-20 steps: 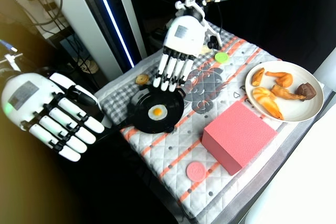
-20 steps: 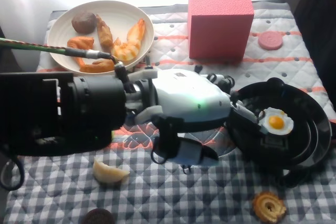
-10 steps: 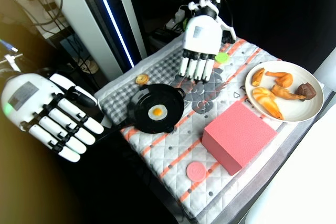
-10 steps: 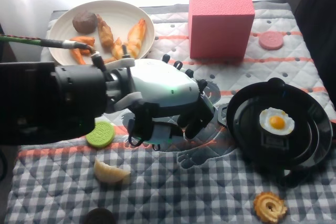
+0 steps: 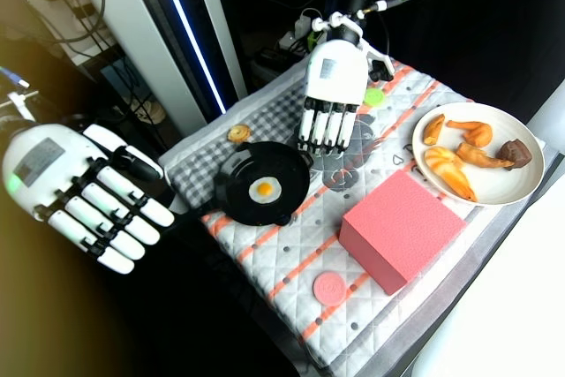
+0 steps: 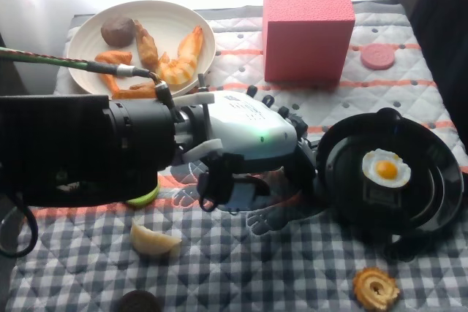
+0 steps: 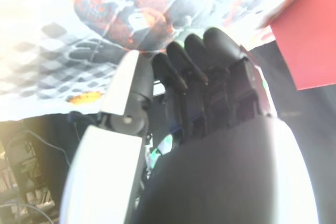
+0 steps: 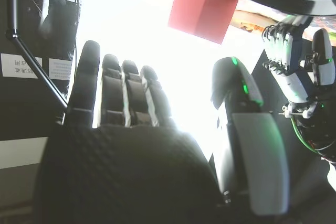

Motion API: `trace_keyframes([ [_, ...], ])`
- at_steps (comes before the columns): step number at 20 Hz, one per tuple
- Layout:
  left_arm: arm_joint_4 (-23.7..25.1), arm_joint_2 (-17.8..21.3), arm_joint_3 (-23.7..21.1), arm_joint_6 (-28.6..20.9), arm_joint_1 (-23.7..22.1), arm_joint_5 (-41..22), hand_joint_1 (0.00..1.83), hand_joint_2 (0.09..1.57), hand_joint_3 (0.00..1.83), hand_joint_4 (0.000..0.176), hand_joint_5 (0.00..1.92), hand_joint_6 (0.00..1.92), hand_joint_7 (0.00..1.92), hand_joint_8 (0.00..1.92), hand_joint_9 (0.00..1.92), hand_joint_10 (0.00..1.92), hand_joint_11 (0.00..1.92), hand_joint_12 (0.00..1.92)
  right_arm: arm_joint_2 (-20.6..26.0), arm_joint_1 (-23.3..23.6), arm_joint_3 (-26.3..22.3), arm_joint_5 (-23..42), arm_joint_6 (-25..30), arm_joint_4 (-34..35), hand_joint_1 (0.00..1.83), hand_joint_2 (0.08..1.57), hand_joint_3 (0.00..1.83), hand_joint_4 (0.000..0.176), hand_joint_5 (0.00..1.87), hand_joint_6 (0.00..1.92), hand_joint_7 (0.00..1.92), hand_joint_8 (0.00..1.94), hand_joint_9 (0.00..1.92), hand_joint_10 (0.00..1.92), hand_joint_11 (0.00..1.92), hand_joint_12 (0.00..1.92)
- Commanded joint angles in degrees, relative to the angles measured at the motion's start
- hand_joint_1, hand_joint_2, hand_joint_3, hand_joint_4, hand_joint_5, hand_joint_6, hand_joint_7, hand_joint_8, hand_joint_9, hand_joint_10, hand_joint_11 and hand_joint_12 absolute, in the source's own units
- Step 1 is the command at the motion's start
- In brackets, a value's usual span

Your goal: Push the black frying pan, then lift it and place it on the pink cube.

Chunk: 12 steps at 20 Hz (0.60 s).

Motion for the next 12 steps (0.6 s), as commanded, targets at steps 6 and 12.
trace_keyframes([
  [6, -0.2, 0.23, -1.76, -0.1, 0.01, -7.55, 0.96, 1.26, 0.0, 0.0, 0.56, 0.01, 0.43, 0.0, 0.36, 0.22, 0.0, 1.44, 0.09, -0.05, 0.34, 6.98, 0.25, 1.2, 0.46, 1.29, 0.0, 0.0, 0.0, 0.0, 0.0, 0.0, 0.0, 0.0, 0.0, 0.3],
  [12, -0.44, 0.35, -1.73, -0.28, 0.35, -7.48, 0.99, 1.32, 0.0, 0.0, 0.69, 0.02, 0.73, 0.03, 0.5, 0.57, 0.09, 1.57, 0.08, -0.05, 0.35, 6.98, 0.25, 1.2, 0.47, 1.3, 0.0, 0.0, 0.0, 0.0, 0.0, 0.0, 0.0, 0.0, 0.0, 0.24],
])
